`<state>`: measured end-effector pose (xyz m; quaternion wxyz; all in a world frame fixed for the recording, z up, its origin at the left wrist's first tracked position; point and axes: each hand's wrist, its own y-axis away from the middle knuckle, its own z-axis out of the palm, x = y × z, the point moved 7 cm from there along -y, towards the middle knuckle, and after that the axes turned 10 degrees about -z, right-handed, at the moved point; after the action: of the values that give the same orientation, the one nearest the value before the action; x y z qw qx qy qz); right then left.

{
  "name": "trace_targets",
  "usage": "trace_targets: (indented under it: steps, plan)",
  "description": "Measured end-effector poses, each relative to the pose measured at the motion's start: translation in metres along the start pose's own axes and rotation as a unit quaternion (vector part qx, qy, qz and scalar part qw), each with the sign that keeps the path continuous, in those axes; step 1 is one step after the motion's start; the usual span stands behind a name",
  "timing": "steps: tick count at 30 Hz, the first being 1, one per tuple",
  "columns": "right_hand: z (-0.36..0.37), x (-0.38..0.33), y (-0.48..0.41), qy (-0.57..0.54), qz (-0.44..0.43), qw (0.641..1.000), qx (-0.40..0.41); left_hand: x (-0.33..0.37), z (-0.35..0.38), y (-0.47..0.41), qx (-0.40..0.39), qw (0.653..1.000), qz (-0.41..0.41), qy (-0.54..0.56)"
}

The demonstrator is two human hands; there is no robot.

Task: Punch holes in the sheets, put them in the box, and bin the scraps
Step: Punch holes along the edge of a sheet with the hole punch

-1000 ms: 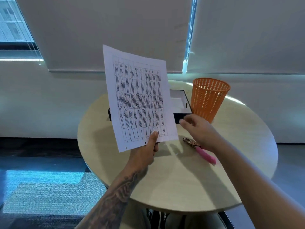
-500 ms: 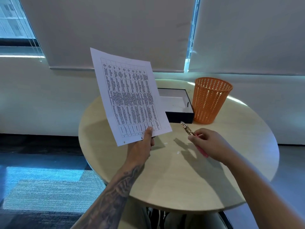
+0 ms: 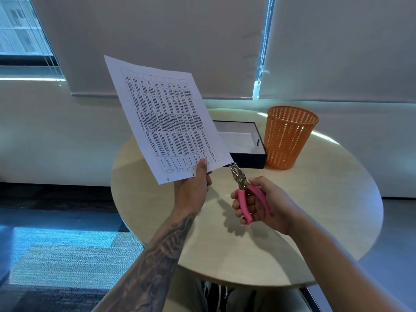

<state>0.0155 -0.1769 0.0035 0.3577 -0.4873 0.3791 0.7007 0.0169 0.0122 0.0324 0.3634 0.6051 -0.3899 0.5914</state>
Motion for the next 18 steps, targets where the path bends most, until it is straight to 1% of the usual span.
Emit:
trace_targets:
  steps: [7, 18]
  plan:
    - [0.0016, -0.0014, -0.0028, 0.029, -0.030, 0.999, 0.013, 0.0047, 0.0022, -0.0002, 0.004, 1.000, 0.012, -0.012]
    - [0.0027, -0.0057, -0.0008, 0.106, -0.056, 0.991, 0.062, 0.0042, 0.0065, -0.0020, 0.002, 1.000, 0.013, -0.006]
